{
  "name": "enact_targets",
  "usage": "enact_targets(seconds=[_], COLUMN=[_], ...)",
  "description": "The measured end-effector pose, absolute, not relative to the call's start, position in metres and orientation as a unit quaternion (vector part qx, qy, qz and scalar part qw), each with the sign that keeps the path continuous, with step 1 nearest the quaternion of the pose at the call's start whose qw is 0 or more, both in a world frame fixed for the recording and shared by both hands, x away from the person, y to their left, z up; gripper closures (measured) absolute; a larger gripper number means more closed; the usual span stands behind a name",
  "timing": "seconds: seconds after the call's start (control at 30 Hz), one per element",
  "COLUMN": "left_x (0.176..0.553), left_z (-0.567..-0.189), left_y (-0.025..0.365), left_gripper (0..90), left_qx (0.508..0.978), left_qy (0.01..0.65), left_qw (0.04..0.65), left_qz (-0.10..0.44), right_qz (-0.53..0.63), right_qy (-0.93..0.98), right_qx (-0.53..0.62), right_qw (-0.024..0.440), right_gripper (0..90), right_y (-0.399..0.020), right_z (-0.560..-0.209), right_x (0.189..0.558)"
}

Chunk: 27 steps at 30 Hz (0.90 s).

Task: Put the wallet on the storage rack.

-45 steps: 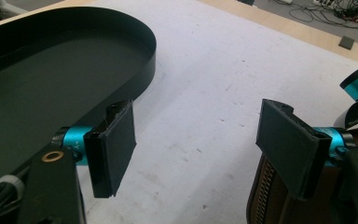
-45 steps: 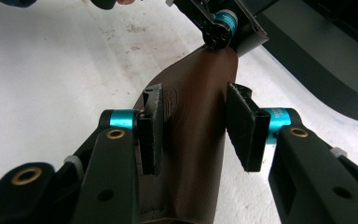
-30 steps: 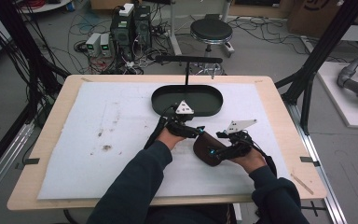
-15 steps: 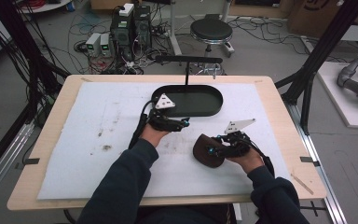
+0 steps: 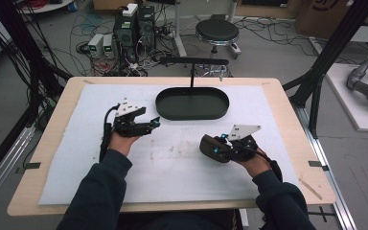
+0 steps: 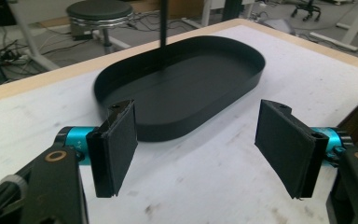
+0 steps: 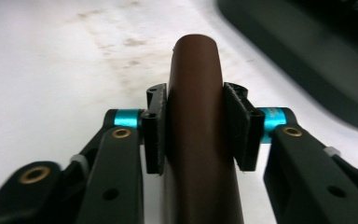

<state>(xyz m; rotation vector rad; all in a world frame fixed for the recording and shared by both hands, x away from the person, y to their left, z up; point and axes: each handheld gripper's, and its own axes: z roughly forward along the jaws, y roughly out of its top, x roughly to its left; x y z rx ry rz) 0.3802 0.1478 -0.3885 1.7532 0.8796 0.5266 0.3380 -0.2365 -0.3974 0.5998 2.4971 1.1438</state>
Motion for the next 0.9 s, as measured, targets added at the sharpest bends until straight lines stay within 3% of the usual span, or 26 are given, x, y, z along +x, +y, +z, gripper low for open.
enact_targets(seconds=[0.03, 0.27, 0.33, 0.37, 0.43, 0.67, 0.9], left_x=[0.377, 0.366, 0.363, 0.359, 0.355, 0.347, 0.348], left_z=[-0.391, -0.396, -0.397, -0.399, -0.401, -0.406, -0.415], left_y=[0.157, 0.181, 0.187, 0.193, 0.199, 0.215, 0.221], left_gripper=[29.1, 29.1, 29.0, 28.2, 27.0, 22.5, 22.6], left_qx=[0.73, 0.728, 0.73, 0.732, 0.732, 0.733, 0.734], left_qy=[0.372, 0.378, 0.374, 0.371, 0.37, 0.368, 0.376], left_qw=[0.527, 0.52, 0.518, 0.514, 0.512, 0.506, 0.494], left_qz=[0.224, 0.237, 0.243, 0.249, 0.253, 0.266, 0.273], right_qz=[0.398, 0.391, 0.384, 0.384, 0.387, 0.42, 0.446], right_qy=[0.881, 0.882, 0.884, 0.887, 0.885, 0.86, 0.837], right_qx=[0.216, 0.242, 0.25, 0.242, 0.243, 0.275, 0.3], right_qw=[0.135, 0.1, 0.088, 0.083, 0.086, 0.089, 0.102], right_gripper=[56.7, 45.0, 46.3, 61.0, 63.8, 64.9, 64.8], right_y=[-0.236, -0.236, -0.236, -0.237, -0.238, -0.243, -0.231], right_z=[-0.403, -0.415, -0.418, -0.418, -0.415, -0.404, -0.382], right_x=[0.342, 0.352, 0.355, 0.356, 0.355, 0.369, 0.414])
